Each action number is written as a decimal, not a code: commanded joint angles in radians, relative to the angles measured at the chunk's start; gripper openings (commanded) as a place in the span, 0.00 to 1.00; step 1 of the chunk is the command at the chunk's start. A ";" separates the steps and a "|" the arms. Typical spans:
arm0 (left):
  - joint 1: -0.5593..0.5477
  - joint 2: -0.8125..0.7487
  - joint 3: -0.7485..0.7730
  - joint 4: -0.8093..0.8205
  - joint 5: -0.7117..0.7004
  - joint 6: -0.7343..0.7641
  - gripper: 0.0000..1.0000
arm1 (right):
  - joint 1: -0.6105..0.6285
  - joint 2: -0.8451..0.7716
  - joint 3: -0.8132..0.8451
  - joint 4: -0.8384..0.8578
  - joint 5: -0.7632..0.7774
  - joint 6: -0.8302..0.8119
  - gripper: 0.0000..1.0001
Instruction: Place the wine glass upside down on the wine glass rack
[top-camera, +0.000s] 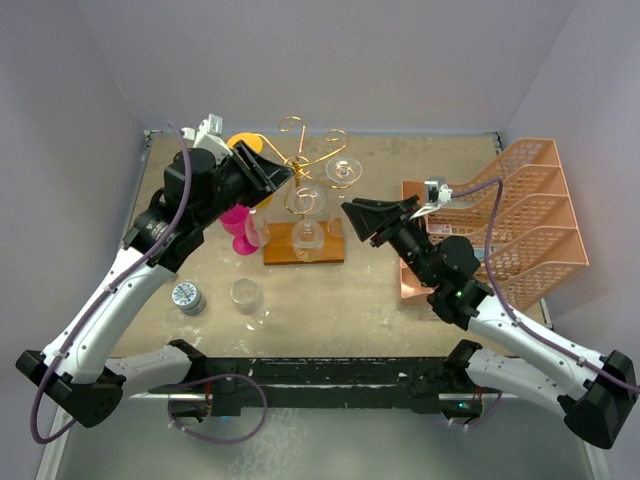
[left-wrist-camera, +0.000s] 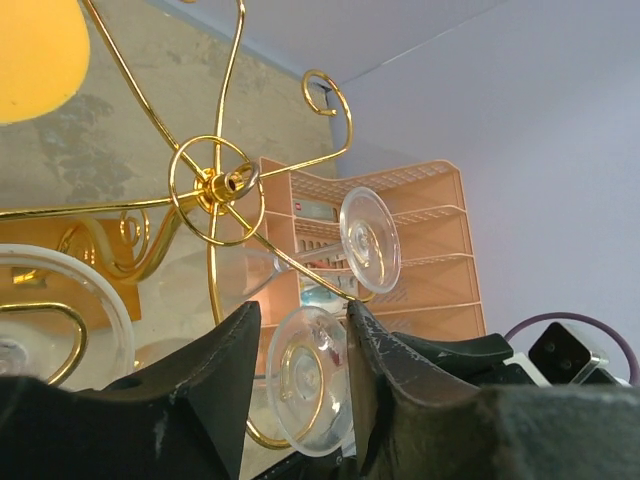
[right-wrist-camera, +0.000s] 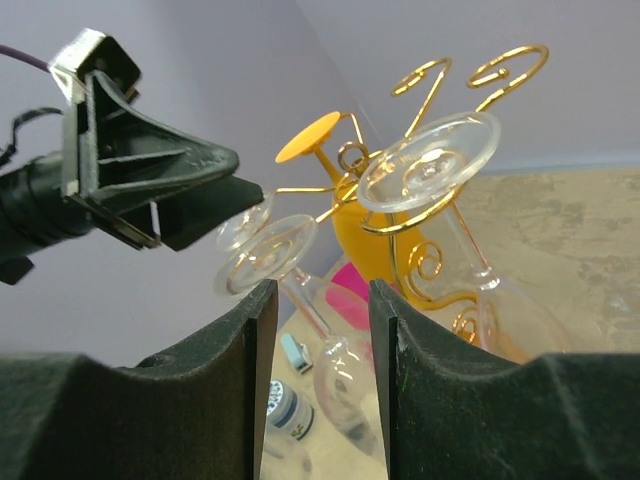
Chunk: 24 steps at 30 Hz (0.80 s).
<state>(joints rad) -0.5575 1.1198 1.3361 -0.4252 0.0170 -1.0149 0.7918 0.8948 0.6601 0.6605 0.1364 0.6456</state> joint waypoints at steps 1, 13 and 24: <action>0.004 -0.005 0.100 -0.091 -0.061 0.121 0.39 | 0.003 -0.034 0.023 -0.062 -0.007 -0.019 0.44; 0.004 -0.128 0.213 -0.509 -0.339 0.360 0.46 | 0.004 -0.126 0.012 -0.205 0.032 -0.020 0.50; 0.004 -0.277 -0.009 -0.831 -0.245 0.320 0.47 | 0.005 -0.089 -0.008 -0.118 0.199 0.107 0.49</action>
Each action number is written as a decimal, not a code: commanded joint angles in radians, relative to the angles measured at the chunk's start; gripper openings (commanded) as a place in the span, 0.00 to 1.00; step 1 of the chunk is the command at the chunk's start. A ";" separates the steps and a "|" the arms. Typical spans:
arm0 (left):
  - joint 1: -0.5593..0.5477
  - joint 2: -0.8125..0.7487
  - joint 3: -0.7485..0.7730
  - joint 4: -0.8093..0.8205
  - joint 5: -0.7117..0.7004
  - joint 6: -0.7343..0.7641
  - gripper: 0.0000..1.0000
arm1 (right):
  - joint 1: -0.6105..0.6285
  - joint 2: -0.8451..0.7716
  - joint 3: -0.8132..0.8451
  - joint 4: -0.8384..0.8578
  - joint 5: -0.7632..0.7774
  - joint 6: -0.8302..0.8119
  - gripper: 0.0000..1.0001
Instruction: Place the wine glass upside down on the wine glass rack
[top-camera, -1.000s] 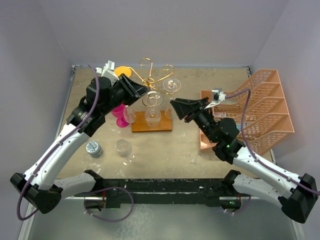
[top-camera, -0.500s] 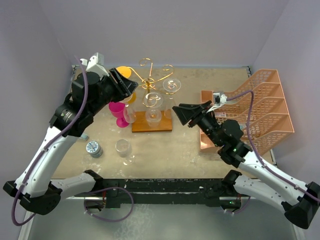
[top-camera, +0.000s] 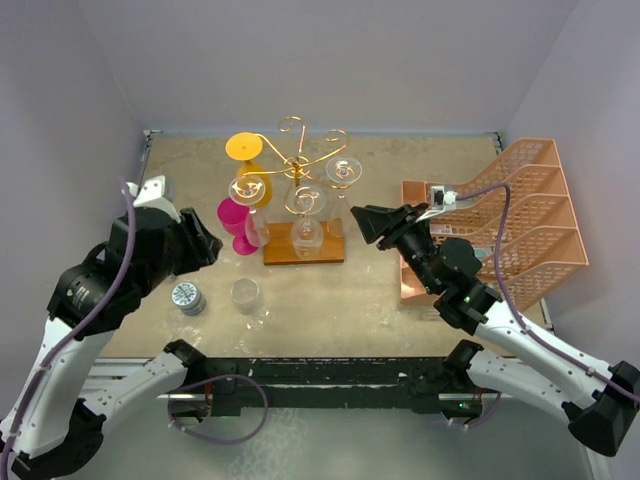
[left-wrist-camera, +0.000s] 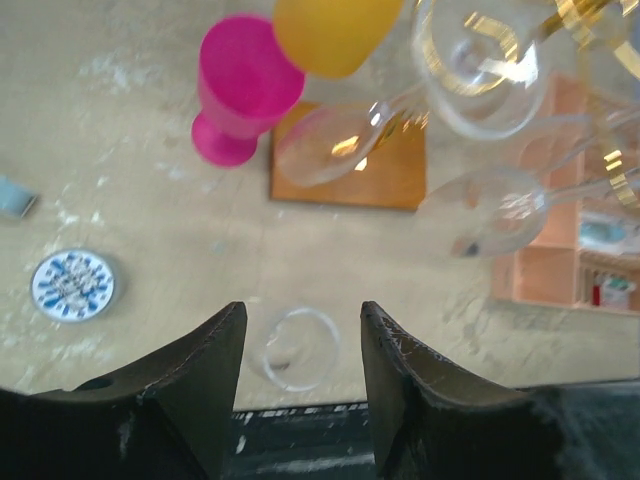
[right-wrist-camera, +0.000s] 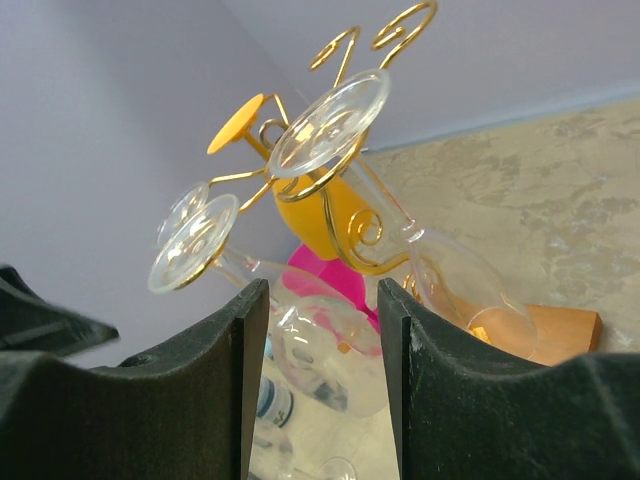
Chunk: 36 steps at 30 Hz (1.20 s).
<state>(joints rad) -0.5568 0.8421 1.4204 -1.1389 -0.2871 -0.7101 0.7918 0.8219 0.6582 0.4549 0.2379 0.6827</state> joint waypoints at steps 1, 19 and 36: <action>0.003 0.000 -0.147 -0.105 0.092 0.012 0.47 | 0.005 -0.022 -0.015 0.098 0.105 0.084 0.49; 0.003 0.128 -0.388 -0.008 0.181 0.020 0.31 | 0.005 -0.075 -0.068 0.106 0.171 0.124 0.50; 0.003 0.095 -0.354 -0.069 0.075 0.024 0.00 | 0.006 -0.097 -0.083 0.096 0.168 0.140 0.50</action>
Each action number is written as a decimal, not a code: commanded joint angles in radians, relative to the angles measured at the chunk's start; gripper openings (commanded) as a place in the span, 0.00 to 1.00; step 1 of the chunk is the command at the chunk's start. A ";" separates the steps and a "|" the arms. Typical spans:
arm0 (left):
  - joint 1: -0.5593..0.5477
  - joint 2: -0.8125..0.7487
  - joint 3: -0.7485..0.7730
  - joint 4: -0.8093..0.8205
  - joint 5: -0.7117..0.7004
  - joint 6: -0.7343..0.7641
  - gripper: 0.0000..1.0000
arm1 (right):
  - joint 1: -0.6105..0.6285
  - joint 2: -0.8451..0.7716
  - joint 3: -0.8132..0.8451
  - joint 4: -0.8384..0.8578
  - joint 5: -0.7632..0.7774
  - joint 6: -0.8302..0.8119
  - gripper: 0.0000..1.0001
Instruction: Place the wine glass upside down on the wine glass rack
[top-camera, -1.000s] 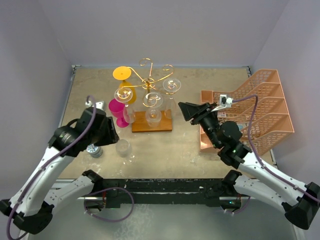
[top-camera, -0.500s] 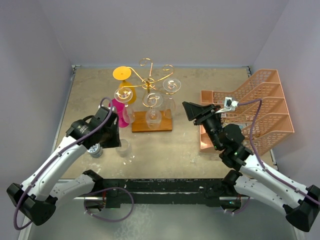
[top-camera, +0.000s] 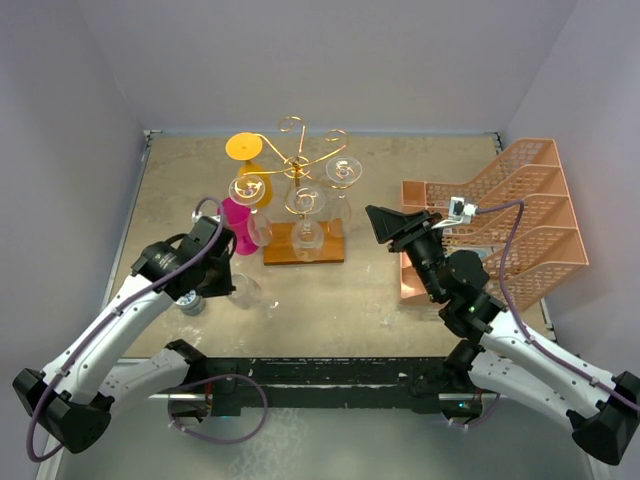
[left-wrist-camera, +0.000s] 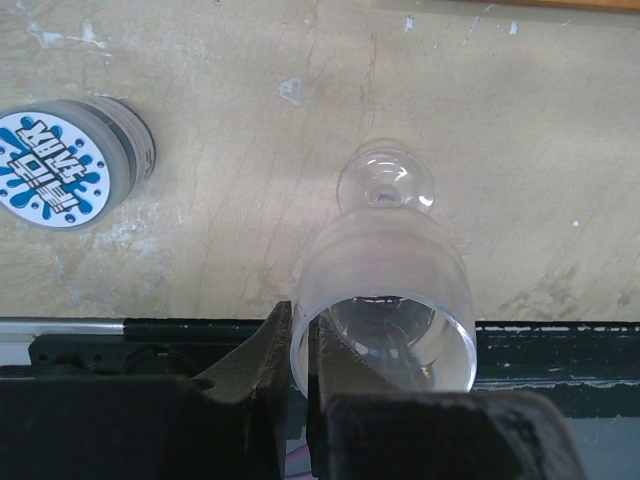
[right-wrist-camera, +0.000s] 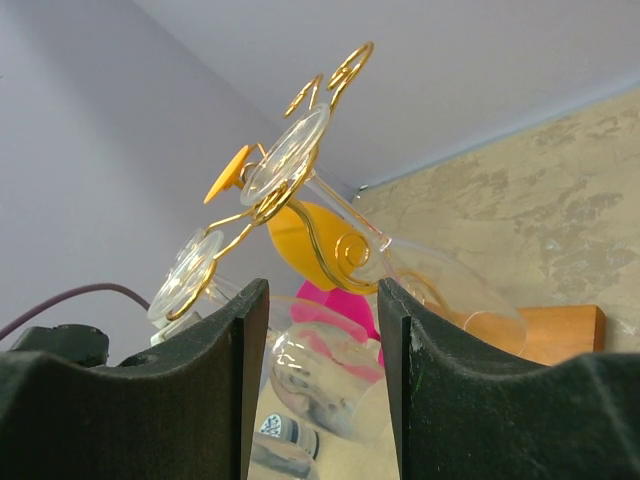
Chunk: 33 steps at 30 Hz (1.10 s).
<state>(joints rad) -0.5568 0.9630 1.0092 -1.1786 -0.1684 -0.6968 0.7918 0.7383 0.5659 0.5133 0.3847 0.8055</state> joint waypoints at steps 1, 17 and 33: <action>0.003 -0.033 0.073 -0.034 -0.036 0.024 0.00 | 0.005 -0.014 0.010 0.037 0.020 0.019 0.50; 0.002 -0.193 0.374 0.260 0.492 0.190 0.00 | 0.005 -0.067 0.100 0.055 -0.007 0.024 0.50; 0.003 -0.188 0.300 1.163 0.329 -0.074 0.00 | 0.005 -0.159 0.158 0.203 -0.114 0.004 0.55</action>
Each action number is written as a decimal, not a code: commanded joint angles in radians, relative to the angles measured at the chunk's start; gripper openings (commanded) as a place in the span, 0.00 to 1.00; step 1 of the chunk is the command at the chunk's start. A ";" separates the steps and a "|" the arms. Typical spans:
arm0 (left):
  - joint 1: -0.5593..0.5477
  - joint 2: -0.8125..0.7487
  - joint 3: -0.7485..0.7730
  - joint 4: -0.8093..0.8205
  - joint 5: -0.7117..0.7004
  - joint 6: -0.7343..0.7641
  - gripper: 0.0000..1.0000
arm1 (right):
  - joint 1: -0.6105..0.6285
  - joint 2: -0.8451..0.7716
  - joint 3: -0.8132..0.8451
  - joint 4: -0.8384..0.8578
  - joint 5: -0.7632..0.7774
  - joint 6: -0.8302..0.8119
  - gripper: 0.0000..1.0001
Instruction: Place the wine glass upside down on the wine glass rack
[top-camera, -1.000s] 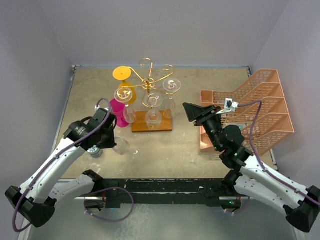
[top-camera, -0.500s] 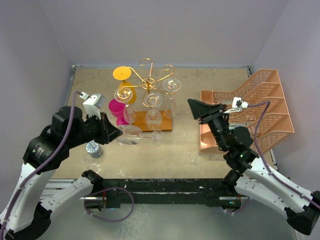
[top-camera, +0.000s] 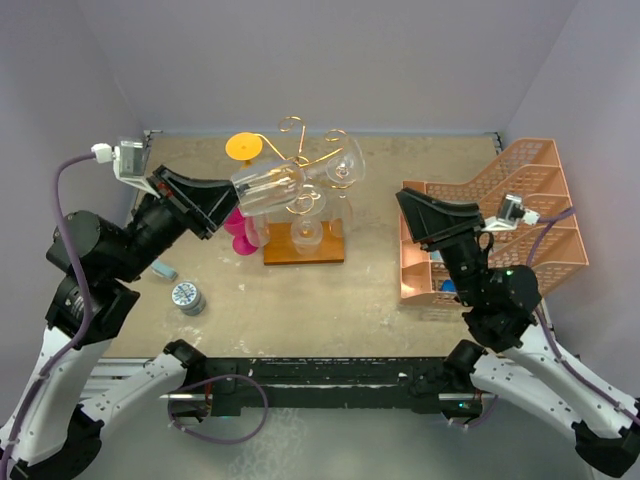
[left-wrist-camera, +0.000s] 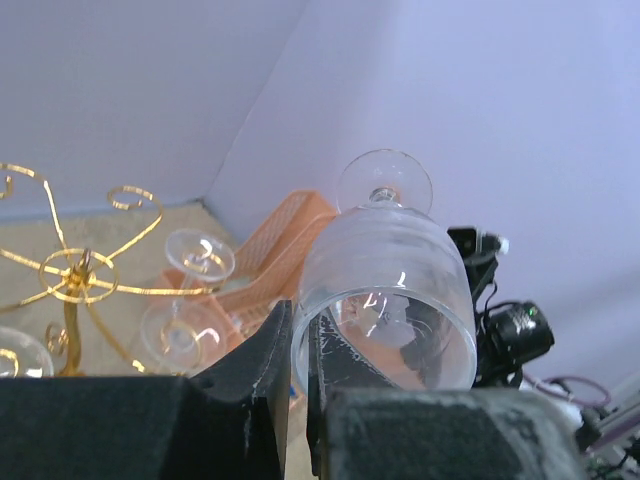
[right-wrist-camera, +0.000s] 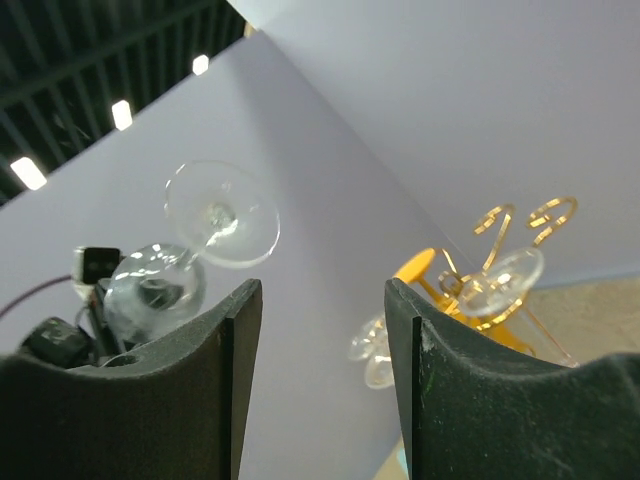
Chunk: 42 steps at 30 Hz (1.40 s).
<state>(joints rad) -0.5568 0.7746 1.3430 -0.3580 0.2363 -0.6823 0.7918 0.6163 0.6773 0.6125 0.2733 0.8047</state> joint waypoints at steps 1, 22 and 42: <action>0.003 0.003 -0.043 0.375 -0.090 -0.101 0.00 | 0.004 -0.042 0.042 0.121 -0.009 0.010 0.55; 0.001 0.235 -0.150 0.830 -0.035 -0.326 0.00 | 0.005 0.312 0.220 0.455 -0.230 0.403 0.52; -0.009 0.284 -0.185 0.923 0.024 -0.422 0.00 | 0.004 0.578 0.473 0.409 -0.037 0.444 0.57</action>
<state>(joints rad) -0.5594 1.0603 1.1625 0.4690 0.2512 -1.0801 0.7921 1.1732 1.0954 0.9562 0.2264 1.2652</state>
